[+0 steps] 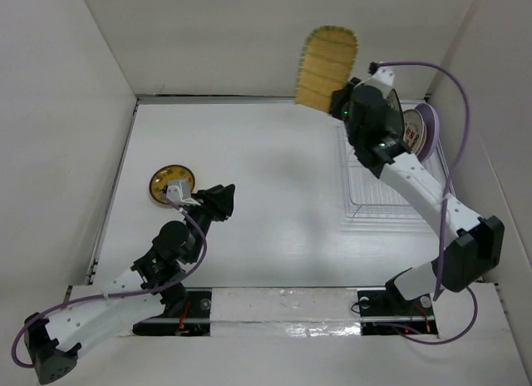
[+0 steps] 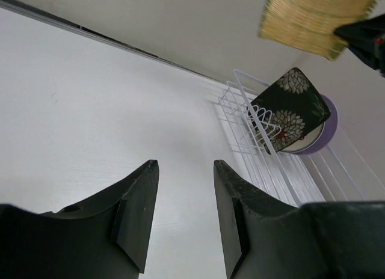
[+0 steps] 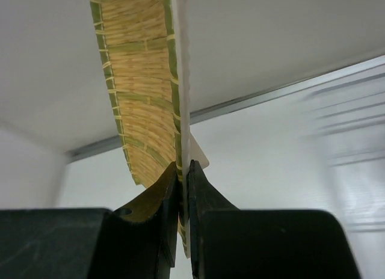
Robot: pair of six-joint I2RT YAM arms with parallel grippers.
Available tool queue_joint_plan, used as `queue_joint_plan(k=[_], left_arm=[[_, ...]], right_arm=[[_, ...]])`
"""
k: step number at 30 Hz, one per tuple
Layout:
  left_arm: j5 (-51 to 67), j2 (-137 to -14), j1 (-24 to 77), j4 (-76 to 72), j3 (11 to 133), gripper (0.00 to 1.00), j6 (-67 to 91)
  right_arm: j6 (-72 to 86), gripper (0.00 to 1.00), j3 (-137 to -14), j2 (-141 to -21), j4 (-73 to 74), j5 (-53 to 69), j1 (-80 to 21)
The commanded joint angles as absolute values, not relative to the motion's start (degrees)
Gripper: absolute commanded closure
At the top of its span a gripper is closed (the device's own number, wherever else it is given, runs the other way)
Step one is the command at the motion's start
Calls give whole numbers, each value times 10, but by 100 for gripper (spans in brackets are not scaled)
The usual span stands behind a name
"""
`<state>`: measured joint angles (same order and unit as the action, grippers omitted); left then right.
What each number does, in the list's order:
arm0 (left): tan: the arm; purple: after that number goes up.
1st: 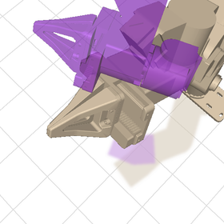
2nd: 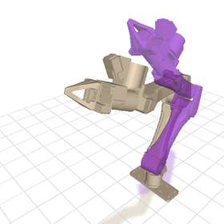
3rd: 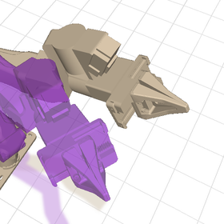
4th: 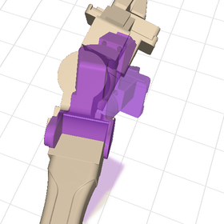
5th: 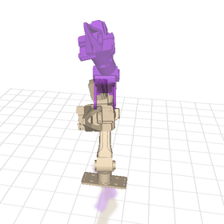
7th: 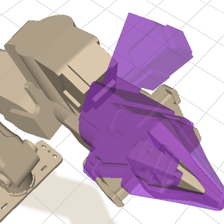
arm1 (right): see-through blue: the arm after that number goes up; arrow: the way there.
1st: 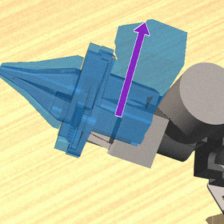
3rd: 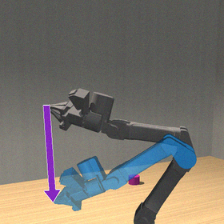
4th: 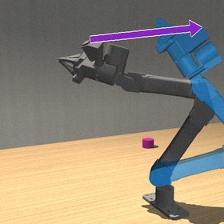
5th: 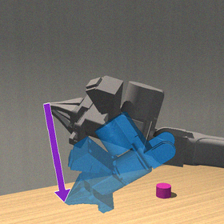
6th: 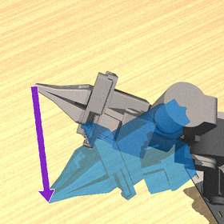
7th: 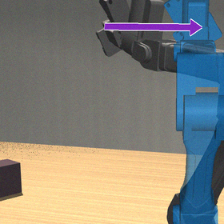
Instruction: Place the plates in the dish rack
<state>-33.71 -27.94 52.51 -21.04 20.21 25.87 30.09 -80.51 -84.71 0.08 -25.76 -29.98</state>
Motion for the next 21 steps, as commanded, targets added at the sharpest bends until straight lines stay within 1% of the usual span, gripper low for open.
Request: queue_joint_plan(k=[1, 3, 5, 6, 9, 14, 17, 21], left_arm=[[-338, -298, 527, -272, 192, 61, 225], [-320, -302, 527, -280, 184, 61, 225], [-305, -308, 527, -287, 174, 61, 228], [-303, -309, 527, -285, 167, 61, 230], [-304, -302, 527, -271, 167, 61, 234], [-312, -272, 527, -266, 160, 61, 234], [-314, -260, 527, -266, 156, 61, 234], [-313, -261, 527, -265, 157, 61, 235]], right_arm=[[122, 100, -825, -807, 162, -366, -259], [72, 100, -861, -802, 205, -403, -223], [50, 100, -890, -810, 268, -416, -199], [32, 100, -903, -816, 301, -421, -193], [15, 100, -946, -849, 343, -492, -193], [7, 100, -996, -907, 376, -530, -193], [7, 100, -1004, -945, 396, -558, -193], [7, 100, -1007, -974, 406, -557, -187]])
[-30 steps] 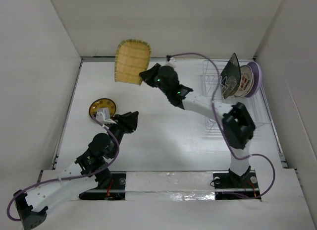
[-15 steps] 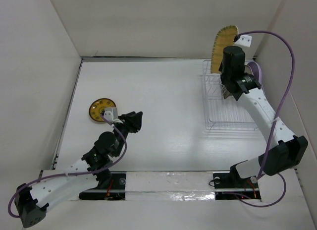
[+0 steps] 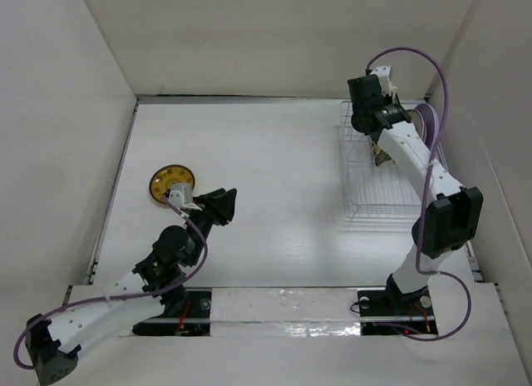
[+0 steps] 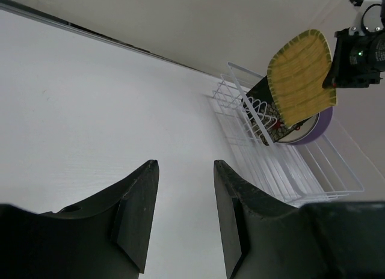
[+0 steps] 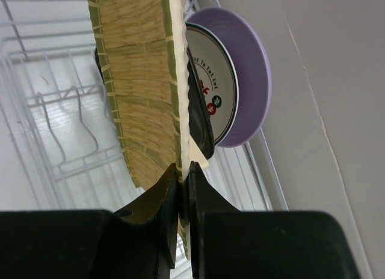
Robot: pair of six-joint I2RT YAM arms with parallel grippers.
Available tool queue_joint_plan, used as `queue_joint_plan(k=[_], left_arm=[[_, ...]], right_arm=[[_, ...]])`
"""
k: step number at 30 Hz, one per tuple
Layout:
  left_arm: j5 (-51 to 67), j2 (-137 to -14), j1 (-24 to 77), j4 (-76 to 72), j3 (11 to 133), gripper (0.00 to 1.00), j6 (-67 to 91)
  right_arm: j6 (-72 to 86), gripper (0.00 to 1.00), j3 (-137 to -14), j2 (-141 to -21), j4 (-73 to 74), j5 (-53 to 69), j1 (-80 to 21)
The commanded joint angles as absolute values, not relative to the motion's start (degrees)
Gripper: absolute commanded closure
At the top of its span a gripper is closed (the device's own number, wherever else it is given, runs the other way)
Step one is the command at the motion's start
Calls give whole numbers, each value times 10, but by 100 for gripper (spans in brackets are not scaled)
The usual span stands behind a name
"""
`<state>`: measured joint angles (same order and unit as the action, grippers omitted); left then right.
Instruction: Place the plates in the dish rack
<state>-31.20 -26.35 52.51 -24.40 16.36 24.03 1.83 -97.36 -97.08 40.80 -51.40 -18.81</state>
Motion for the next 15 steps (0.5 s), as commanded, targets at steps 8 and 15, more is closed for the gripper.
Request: queue_joint_plan(k=[8, 15], left_arm=[[-311, -261, 527, -265, 157, 61, 236], [-314, -270, 527, -269, 157, 61, 236]], right_arm=[[11, 100, -1008, -1012, 405, -549, -171], [21, 100, -986, -1027, 382, -519, -171]])
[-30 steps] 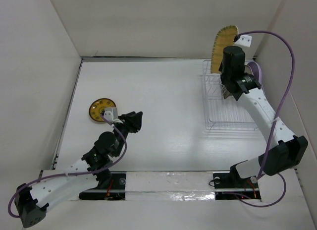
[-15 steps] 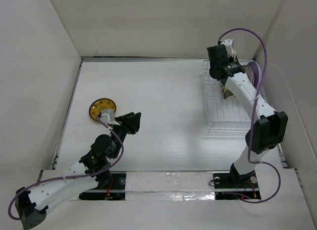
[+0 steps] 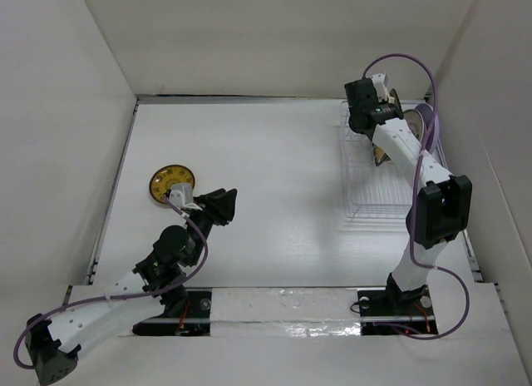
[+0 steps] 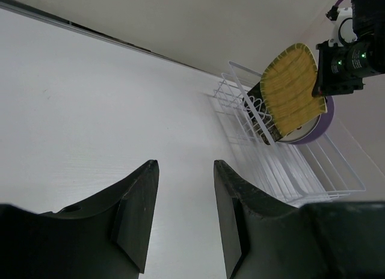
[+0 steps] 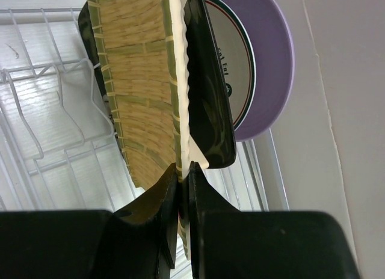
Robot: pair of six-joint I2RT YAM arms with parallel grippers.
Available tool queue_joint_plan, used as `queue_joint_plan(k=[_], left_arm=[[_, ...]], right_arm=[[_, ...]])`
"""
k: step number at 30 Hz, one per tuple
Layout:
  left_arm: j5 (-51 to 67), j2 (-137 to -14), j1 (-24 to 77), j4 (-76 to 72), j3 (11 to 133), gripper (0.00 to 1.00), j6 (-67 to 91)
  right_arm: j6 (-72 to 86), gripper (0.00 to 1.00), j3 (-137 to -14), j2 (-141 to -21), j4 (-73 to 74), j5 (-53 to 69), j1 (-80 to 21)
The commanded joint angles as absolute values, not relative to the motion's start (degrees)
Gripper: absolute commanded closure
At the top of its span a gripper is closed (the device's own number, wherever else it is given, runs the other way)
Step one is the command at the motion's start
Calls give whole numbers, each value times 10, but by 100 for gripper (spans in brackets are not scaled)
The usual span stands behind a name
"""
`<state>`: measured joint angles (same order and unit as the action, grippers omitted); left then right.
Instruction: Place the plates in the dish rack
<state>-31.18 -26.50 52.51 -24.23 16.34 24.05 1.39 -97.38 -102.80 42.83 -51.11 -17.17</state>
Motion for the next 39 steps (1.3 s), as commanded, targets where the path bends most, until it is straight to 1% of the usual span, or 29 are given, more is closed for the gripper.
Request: queue_joint_plan(k=[1, 18, 19, 20, 22, 23, 25, 26, 27, 29, 32, 36, 38, 39], left_arm=[[-314, -272, 527, -268, 157, 61, 236], [-319, -281, 527, -272, 157, 61, 235], [-320, -282, 527, -272, 157, 61, 235], [-321, -283, 527, -272, 157, 61, 235], [-321, -287, 527, -275, 157, 61, 236], [-321, -291, 527, -276, 158, 61, 235], [-324, -302, 527, -277, 160, 60, 238], [-330, -308, 527, -276, 162, 57, 241], [-336, -315, 527, -275, 168, 55, 244], [-348, -334, 522, -263, 178, 53, 264], [-341, -358, 507, -252, 203, 52, 286], [-340, -405, 502, -258, 238, 55, 331], [-340, -448, 502, -256, 254, 57, 342], [-343, -464, 502, -251, 262, 59, 347]], right_arm=[[21, 100, -984, -1026, 377, -519, -171], [12, 100, -967, -1095, 352, -483, -165], [15, 96, -965, -1094, 347, -482, -165], [18, 84, -964, -1090, 346, -482, -165], [26, 67, -961, -1080, 340, -480, -165], [29, 52, -957, -1066, 338, -480, -165], [43, 42, -953, -1047, 333, -474, -165], [48, 38, -948, -1035, 329, -468, -165], [54, 31, -941, -1005, 322, -461, -170], [74, 24, -910, -969, 298, -433, -171], [106, 23, -841, -886, 252, -404, -192], [141, 24, -733, -778, 183, -381, -235], [155, 31, -688, -720, 141, -361, -267], [161, 46, -646, -703, 126, -346, -277]])
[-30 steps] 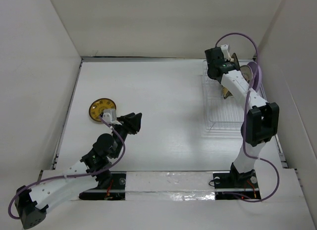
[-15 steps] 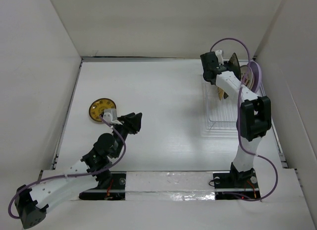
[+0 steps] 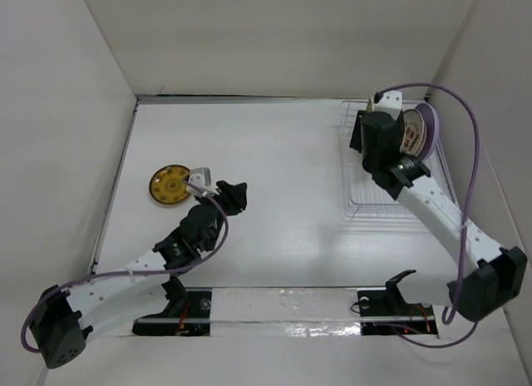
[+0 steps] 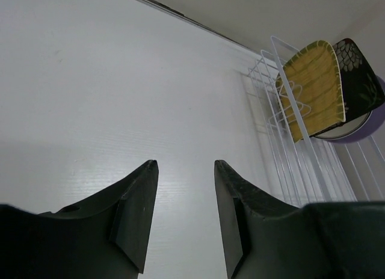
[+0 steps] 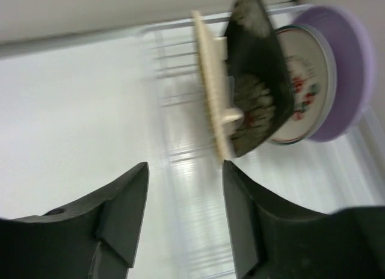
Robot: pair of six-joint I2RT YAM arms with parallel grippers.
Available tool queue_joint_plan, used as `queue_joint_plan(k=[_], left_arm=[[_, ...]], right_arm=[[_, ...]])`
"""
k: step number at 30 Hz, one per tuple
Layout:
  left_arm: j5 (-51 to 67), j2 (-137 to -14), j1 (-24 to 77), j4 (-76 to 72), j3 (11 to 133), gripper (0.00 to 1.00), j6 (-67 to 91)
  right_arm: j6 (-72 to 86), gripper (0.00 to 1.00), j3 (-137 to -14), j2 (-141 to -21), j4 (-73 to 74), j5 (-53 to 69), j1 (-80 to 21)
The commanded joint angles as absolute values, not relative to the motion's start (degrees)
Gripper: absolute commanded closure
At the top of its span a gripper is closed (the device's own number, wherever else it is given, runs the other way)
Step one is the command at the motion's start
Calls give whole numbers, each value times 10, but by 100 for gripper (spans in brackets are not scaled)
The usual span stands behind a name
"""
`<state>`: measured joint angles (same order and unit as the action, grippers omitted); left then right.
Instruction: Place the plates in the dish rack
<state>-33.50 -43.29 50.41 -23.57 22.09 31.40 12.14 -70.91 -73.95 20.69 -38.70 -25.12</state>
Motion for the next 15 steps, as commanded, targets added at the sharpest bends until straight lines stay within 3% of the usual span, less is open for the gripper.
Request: queue_joint_plan(k=[1, 2, 3, 6, 9, 11, 12, 15], left_arm=[[-344, -493, 488, -247, 278, 61, 360], [-331, -505, 474, -240, 286, 64, 371], [-315, -518, 455, -240, 290, 71, 380], [-178, -553, 320, -264, 288, 90, 438], [-58, -576, 171, -276, 276, 99, 503], [-54, -572, 108, -266, 256, 98, 534], [-65, -566, 93, -256, 249, 96, 543], [-93, -521, 35, -211, 215, 79, 573]], right_arm=[[169, 56, -623, -687, 95, -325, -286], [178, 72, -601, -670, 82, -295, -308], [187, 100, -558, -643, 63, -276, -322], [209, 100, -494, -603, 8, -230, -373], [216, 100, -470, -584, -22, -207, -406], [217, 100, -453, -570, -37, -186, -418], [217, 94, -447, -565, -42, -181, -428], [213, 79, -425, -555, -65, -159, -435]])
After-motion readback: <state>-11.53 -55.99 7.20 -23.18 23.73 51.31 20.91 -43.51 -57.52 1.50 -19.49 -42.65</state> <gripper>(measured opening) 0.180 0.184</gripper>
